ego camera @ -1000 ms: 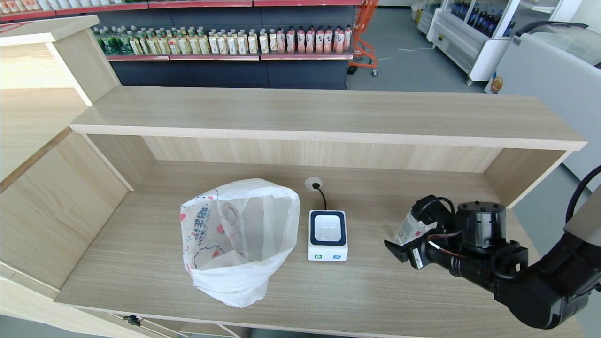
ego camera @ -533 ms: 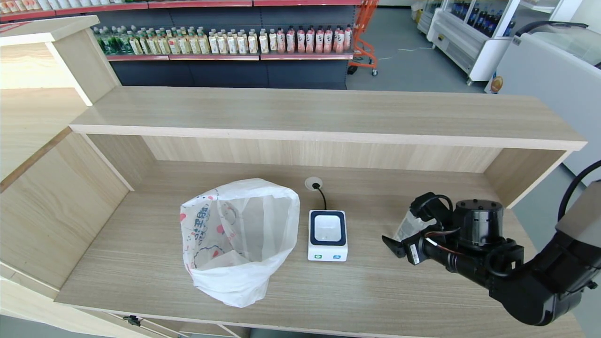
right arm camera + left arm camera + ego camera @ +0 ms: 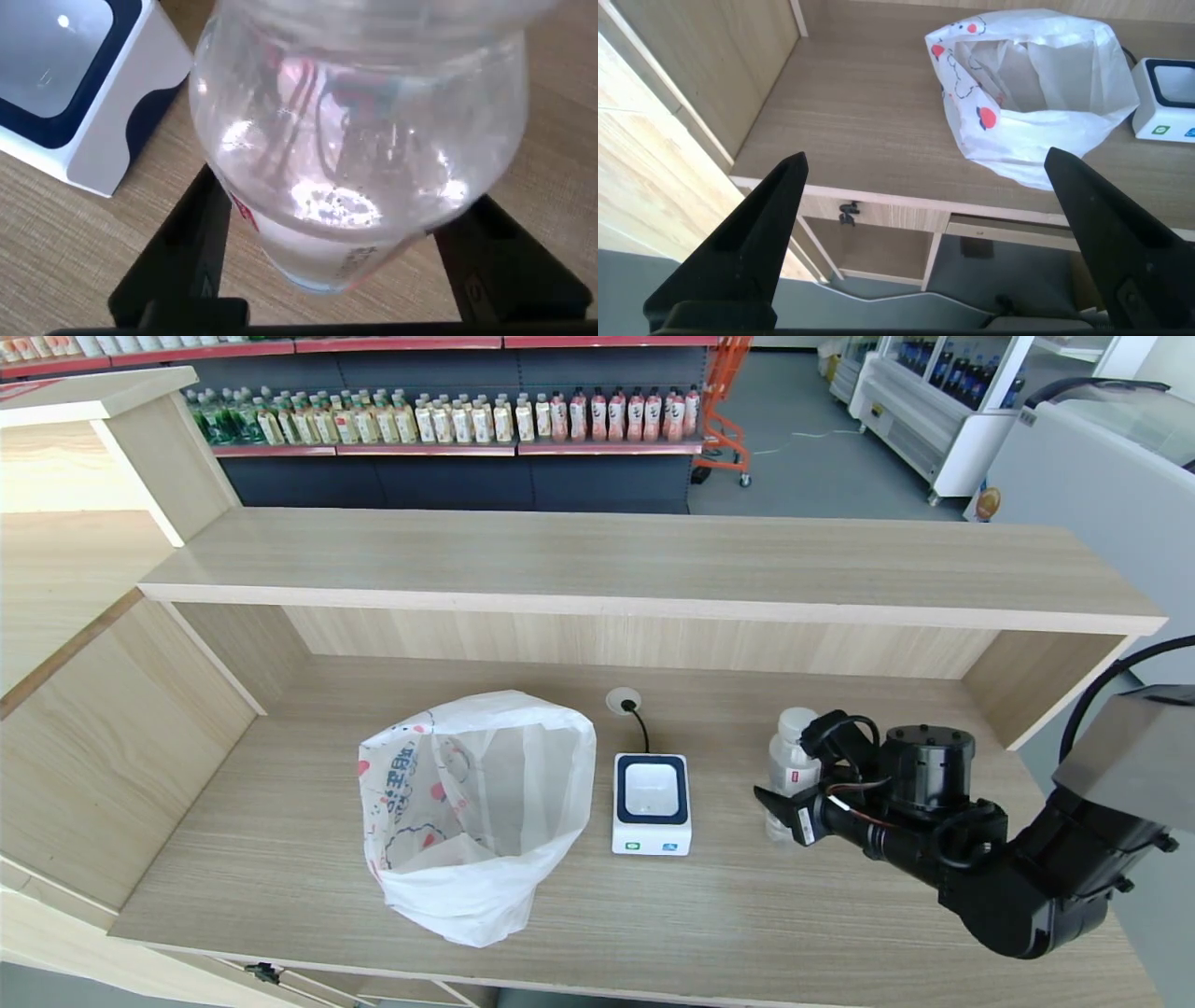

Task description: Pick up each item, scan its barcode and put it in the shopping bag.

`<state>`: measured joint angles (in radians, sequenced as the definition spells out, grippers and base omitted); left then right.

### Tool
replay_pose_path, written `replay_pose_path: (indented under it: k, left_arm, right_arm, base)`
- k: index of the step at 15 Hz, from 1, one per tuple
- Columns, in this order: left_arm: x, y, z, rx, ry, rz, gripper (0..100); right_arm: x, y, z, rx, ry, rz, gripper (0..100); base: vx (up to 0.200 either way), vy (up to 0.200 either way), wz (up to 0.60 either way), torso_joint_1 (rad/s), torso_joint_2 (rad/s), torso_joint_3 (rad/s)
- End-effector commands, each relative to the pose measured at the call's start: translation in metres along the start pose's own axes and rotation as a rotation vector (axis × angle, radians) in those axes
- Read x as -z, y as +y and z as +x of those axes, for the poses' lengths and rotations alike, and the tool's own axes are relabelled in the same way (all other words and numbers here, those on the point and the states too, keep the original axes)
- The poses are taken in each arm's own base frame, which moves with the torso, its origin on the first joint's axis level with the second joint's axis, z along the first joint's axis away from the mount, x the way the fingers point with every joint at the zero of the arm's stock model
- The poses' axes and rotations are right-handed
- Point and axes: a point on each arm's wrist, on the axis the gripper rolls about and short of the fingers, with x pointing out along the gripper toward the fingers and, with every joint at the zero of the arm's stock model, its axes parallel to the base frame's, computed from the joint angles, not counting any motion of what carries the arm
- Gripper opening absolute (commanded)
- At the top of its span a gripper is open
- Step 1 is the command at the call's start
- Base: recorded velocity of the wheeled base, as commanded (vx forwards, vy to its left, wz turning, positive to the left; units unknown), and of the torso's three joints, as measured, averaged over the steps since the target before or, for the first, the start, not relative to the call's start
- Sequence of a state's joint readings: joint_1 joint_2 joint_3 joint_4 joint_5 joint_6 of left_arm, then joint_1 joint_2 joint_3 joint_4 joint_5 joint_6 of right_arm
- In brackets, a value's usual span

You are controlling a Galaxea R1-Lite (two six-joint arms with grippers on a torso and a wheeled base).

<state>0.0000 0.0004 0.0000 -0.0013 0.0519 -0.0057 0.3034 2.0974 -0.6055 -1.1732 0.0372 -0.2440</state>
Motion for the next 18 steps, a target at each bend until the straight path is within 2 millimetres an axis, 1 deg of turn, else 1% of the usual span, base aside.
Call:
replay_pose_path:
  k: [1, 6, 8, 9, 10, 11, 13, 14, 16, 18]
  left_arm:
    - [0.000, 0.000, 0.000, 0.000, -0.001, 0.000, 100]
    - [0.000, 0.000, 0.000, 0.000, -0.001, 0.000, 100]
    - [0.000, 0.000, 0.000, 0.000, -0.001, 0.000, 100]
    - [0.000, 0.000, 0.000, 0.000, -0.001, 0.000, 100]
    - [0.000, 0.000, 0.000, 0.000, -0.001, 0.000, 100]
    - [0.000, 0.000, 0.000, 0.000, -0.001, 0.000, 100]
    - [0.000, 0.000, 0.000, 0.000, -0.001, 0.000, 100]
    - [0.000, 0.000, 0.000, 0.000, -0.001, 0.000, 100]
    - [0.000, 0.000, 0.000, 0.000, -0.001, 0.000, 100]
    - [0.000, 0.000, 0.000, 0.000, -0.001, 0.000, 100]
  right_arm:
    - [0.001, 0.000, 0.006, 0.001, -0.004, 0.002, 0]
    - [-0.009, -0.003, 0.005, -0.025, -0.047, 0.005, 0]
    - [-0.015, -0.009, -0.003, -0.008, -0.063, 0.043, 0]
    - [-0.020, -0.011, -0.009, -0.010, -0.076, 0.078, 0]
    - [-0.028, -0.014, -0.018, -0.048, -0.110, 0.134, 0]
    - [-0.031, -0.018, -0.027, -0.086, -0.129, 0.161, 0]
    - [-0.027, -0.025, -0.049, -0.224, -0.146, 0.171, 0]
    - [-0.027, -0.026, -0.058, -0.297, -0.158, 0.172, 0]
    - [-0.036, -0.024, -0.076, -0.420, -0.195, 0.226, 0]
    - [-0.045, -0.023, -0.086, -0.494, -0.215, 0.275, 0]
  base:
    - [0.000, 0.000, 0.00, 0.000, 0.00, 0.000]
    - [0.000, 0.000, 0.00, 0.000, 0.00, 0.000]
    - [0.000, 0.000, 0.00, 0.000, 0.00, 0.000]
    - [0.000, 0.000, 0.00, 0.000, 0.00, 0.000]
    - [0.000, 0.000, 0.00, 0.000, 0.00, 0.000]
    - [0.000, 0.000, 0.00, 0.000, 0.00, 0.000]
    - [0.000, 0.000, 0.00, 0.000, 0.00, 0.000]
    - [0.000, 0.000, 0.00, 0.000, 0.00, 0.000]
    - [0.000, 0.000, 0.00, 0.000, 0.00, 0.000]
    - [0.000, 0.000, 0.00, 0.000, 0.00, 0.000]
